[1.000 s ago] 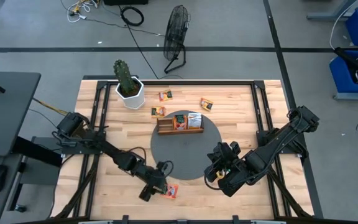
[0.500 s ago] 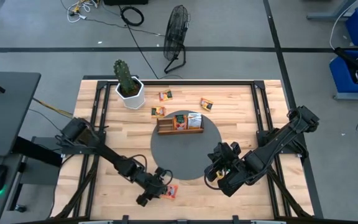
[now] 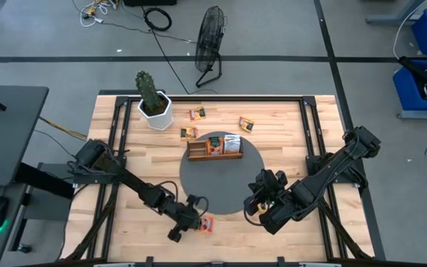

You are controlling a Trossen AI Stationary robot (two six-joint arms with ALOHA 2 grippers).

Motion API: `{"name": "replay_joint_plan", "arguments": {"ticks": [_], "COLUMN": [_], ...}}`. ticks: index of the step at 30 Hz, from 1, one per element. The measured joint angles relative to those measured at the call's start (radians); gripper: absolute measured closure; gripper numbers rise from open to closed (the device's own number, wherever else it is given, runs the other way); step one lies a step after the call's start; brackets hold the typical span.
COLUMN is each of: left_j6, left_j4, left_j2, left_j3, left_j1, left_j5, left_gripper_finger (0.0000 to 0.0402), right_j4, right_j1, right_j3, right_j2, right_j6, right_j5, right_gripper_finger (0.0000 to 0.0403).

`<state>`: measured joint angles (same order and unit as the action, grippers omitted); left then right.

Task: Pick & Place Tea
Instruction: Put the pink tea bag into the middle section of the wooden organizer

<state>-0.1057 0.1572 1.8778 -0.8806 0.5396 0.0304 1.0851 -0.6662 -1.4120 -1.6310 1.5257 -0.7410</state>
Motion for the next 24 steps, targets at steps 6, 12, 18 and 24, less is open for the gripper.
{"name": "replay_joint_plan", "arguments": {"ticks": [6,12,18,24], "left_j6": [-0.039,-0.105,-0.115,-0.123], "left_j4": [-0.03,-0.054,-0.064,-0.052], "left_j2": [0.012,-0.023,-0.086,-0.144], "left_j3": [-0.001,0.004,0.006,0.006], "left_j1": [-0.024,-0.048,-0.074,-0.078], "left_j5": [-0.04,-0.044,-0.026,-0.028], "left_gripper_finger": [0.0395,0.0398,0.0383,0.0377], "right_j4": [-0.001,-0.007,-0.008,-0.015], "right_j1": [0.002,0.002,0.011,0.015], "right_j3": [0.0,0.0,0.0,0.0], "right_j2": [0.0,0.0,0.0,0.0], "right_j6": [0.011,0.011,0.011,0.011], "right_j5": [-0.003,-0.003,-0.003,-0.003], "right_gripper_finger": [0.0385,0.0385,0.0385,0.0385]}}
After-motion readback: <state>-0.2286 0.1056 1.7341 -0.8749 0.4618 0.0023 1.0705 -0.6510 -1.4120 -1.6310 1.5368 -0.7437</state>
